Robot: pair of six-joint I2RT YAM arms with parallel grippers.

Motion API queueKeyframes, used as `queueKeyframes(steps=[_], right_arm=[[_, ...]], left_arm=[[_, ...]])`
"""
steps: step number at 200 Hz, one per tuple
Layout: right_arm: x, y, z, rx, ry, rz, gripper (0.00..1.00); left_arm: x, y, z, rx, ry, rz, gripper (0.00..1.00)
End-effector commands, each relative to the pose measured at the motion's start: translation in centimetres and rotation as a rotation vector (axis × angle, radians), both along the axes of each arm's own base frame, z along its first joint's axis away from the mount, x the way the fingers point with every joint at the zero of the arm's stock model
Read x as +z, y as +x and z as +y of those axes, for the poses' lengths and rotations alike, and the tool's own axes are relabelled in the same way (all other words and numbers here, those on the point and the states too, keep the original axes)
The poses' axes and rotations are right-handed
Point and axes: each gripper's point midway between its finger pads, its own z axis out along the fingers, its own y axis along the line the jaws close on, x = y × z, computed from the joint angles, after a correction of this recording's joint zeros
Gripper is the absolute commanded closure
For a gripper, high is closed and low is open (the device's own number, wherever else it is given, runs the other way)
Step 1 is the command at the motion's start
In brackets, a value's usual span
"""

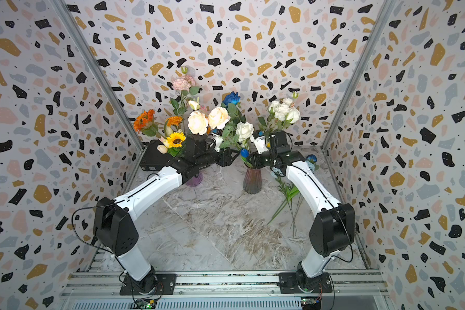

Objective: Pick out blue flowers from the vase
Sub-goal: Pick up the flower from the vase.

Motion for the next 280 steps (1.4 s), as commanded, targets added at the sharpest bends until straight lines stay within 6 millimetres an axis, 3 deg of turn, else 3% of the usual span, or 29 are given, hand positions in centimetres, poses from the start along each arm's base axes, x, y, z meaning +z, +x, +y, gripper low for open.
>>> queueKeyframes(steps=[1,54,97,139,219,280], right_arm=[[2.8,-0.5,-0.2,-0.003,0.017,-0.062,0.91],[4.9,-2.3,-1.5,-0.016,-0.016,-0.11,0.87],[5.9,-2.8,-1.5,-0.008,0.002,-0.123,1.0],[7.8,-3.4,-1.6,-0.007,0.024,-0.158,1.0],[14.5,-5.2,-2.3,-0.034,0.112,-0.286,1.0],[19.4,-7.4,-3.0,-0.05,0.185,-0.37,1.0]], left_arm=[[2.0,0.4,-0.2,-0.002,-0.036,-0.046,0.36],[2.0,0.4,-0.2,-0.001,-0.044,-0.042,0.36],[2.1,0.2,0.0,0.003,-0.044,-0.045,0.36],[2.0,-0.2,0.1,0.0,-0.044,-0.04,0.36],[-0.1,-0.8,-1.2,-0.018,-0.068,0.003,0.33],[-0.9,0.3,-2.9,-0.031,-0.089,0.02,0.33]])
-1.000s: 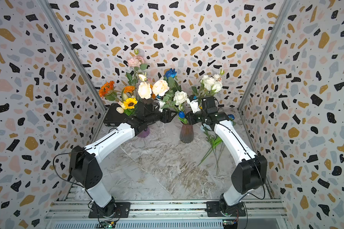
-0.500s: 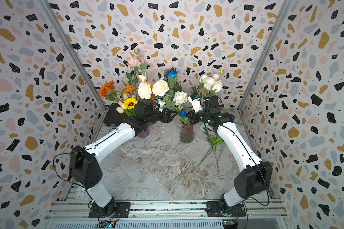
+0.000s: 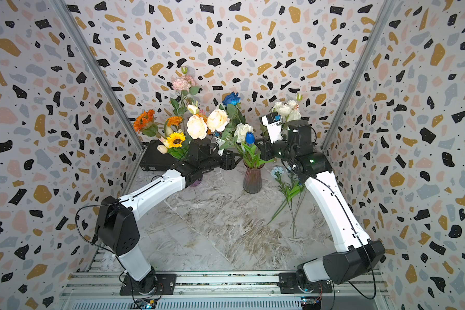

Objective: Pick out blue flowers from the vase
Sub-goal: Pick up the flower from the vase, then place the flower at the center of the board.

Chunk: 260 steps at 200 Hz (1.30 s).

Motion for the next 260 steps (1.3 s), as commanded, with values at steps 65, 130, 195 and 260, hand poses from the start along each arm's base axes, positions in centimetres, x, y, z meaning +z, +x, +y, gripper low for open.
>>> queueKeyframes(steps=[65,130,195,260], right_arm=[[9.0,-5.8,-2.8,-0.045,0.057,-0.158,1.0],[10.5,-8.6,-6.2,-0.177,0.015,-0.193,1.0],[11.3,-10.7,-8.0,-0.235,-0.008,-0.183,1.0],[8.0,-8.8,-10.3,-0.342,-0.005,-0.05,1.0]], left_arm=[[-0.7,2.5,-2.2,0.013,-0.022,-0.023,0.33],[-1.3,4.0,-2.1,0.068,-0.005,-0.023,0.33],[-2.7,5.0,-2.1,0.106,0.024,0.017,0.33],[-4.2,5.1,-2.5,0.097,0.041,0.056,0.34]])
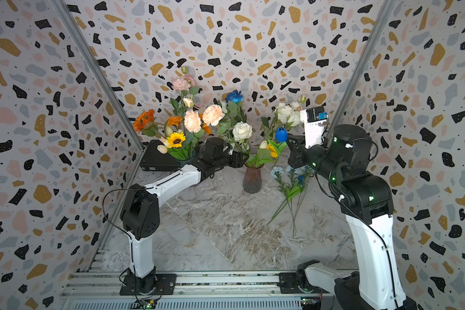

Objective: Pick out blue flowers from the vase
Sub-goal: Place the flower at the center of the board.

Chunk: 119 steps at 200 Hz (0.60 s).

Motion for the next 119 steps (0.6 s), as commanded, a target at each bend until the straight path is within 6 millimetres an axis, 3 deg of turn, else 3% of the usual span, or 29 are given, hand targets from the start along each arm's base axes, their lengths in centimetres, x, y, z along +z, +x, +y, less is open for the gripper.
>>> queueKeyframes(steps=[1,58,119], right_arm=[[-1.5,0.8,-1.3,-0.049,0.036,0.071,1.0],[-6.4,5.5,-5.5,-0.109,0.224,0.284,1.0],[-14.2,10.0,-10.0,-0.164,0.428,0.505,1.0]], left_arm=[[0.9,0.3,-0.3,0.007,-0.018,-0.016,0.35],[1.1,0.3,-0.7,-0.009,-0.029,-0.016,0.44],[0.5,-0.3,-0.8,-0.052,-0.029,0.006,0.48]])
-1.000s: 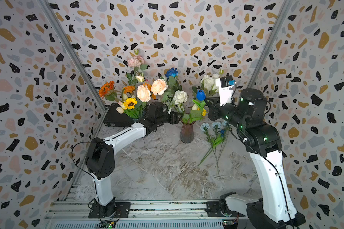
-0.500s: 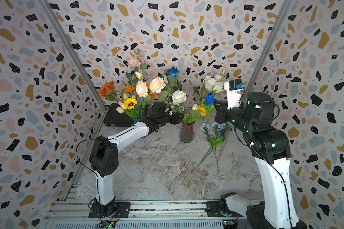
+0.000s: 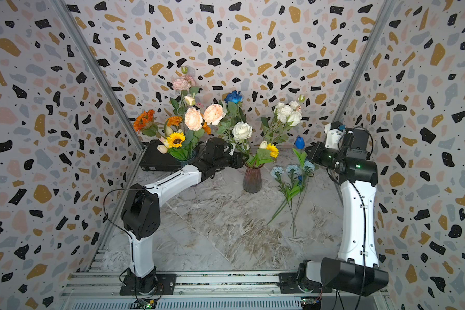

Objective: Pick out blue flowers from the vase
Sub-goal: Place the flower at the center of the board.

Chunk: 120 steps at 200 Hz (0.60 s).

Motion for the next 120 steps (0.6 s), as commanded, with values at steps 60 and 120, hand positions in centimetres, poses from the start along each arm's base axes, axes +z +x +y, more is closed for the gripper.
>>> queueKeyframes(steps=[60,120], right_arm=[[-4.9,3.7,-0.7,0.027,0.189,0.091,1.0],[-9.9,7.9,-2.1,0.021,0.236,0.203,1.0]], left_arm=[[0.2,0.2,-0.1,-0.043,-0.026,-0.001,0.54],[0.7,0.1,-0.2,-0.053,-0.034,-0.016,0.56]])
